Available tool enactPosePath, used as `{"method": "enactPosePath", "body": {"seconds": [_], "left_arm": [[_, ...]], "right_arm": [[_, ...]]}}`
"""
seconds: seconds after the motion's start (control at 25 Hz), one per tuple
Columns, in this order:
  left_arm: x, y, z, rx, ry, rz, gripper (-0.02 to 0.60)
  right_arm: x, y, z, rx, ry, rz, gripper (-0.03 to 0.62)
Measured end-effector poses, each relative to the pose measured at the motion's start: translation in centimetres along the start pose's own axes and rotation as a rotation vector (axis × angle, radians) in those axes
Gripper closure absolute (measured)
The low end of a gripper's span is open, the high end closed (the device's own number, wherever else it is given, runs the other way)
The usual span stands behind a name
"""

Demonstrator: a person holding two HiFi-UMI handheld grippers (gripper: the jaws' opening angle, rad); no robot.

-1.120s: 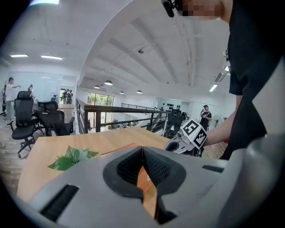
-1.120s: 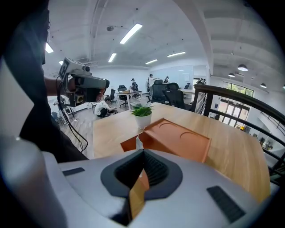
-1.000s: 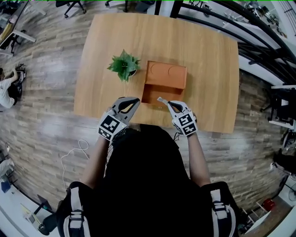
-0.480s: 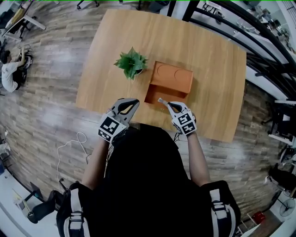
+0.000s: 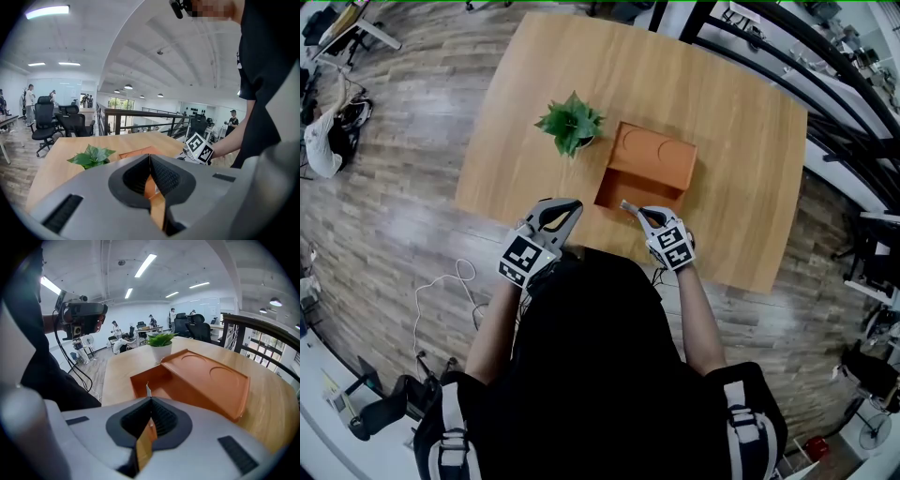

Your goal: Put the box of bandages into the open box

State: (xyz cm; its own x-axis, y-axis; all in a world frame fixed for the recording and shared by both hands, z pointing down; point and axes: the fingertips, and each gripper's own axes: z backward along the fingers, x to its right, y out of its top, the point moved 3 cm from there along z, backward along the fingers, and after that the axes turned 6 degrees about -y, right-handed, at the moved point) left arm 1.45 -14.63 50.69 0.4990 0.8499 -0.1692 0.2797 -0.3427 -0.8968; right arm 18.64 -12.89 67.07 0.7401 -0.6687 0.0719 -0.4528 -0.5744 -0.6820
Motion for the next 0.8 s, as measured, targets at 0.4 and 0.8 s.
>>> {"method": "enactPosePath", "body": {"seconds": [0.4, 0.8], "left_arm": [[0.8, 0.5, -1.0, -0.029, -0.022, -0.025, 0.558], [0.9, 0.5, -1.4, -0.036, -0.028, -0.043, 0.558]], "right_arm": [[0.9, -0.2, -1.0, -0.018, -0.023, 0.056, 0.566], [1.3, -0.5, -1.9, -0.046, -0.03, 0.051, 0.453]]}}
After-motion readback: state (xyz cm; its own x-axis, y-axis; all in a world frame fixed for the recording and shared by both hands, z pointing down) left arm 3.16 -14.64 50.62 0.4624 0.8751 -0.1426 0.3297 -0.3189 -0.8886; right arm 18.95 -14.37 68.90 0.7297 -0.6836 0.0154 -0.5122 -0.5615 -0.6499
